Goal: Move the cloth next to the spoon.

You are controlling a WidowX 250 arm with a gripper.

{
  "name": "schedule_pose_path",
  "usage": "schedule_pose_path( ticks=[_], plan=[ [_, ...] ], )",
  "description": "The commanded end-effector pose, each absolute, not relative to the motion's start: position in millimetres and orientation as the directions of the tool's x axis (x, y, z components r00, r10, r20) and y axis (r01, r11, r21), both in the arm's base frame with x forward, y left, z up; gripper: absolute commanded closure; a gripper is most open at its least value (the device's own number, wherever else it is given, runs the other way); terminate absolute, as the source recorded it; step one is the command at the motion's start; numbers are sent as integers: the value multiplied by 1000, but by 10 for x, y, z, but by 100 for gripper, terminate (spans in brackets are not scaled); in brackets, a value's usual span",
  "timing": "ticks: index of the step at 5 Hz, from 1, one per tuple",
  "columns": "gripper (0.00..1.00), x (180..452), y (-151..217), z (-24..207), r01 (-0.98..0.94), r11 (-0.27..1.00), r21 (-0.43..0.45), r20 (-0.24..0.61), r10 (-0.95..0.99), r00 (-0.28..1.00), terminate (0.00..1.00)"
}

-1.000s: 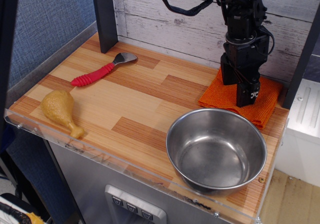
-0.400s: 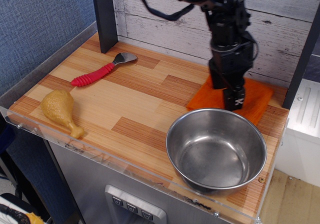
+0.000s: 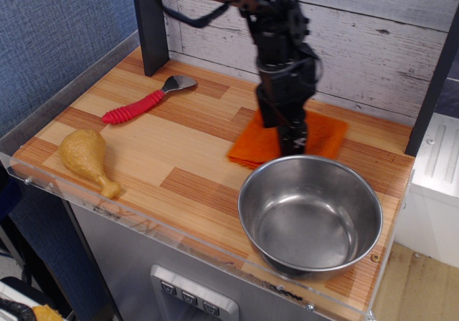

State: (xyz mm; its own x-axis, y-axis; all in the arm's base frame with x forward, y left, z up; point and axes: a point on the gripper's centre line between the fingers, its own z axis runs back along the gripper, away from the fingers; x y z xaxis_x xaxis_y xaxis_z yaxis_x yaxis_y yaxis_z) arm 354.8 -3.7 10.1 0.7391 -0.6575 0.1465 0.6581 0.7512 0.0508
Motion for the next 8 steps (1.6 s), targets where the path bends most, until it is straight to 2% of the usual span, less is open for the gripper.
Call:
schedule_pose_path(
  ticks=[1, 3, 6, 7, 8],
  plan=[
    [0, 3345, 499, 295, 561, 810, 171, 158, -585, 796, 0],
    [0, 3149, 820, 320, 451, 874, 183, 171, -480, 861, 0],
    [0, 3091, 945, 345, 415, 892, 177, 164, -443, 882, 0],
    [0, 3167, 886, 464, 449, 881, 152, 179, -471, 864, 0],
    [0, 3315, 810, 757, 474, 868, 150, 213, -497, 841, 0]
  ],
)
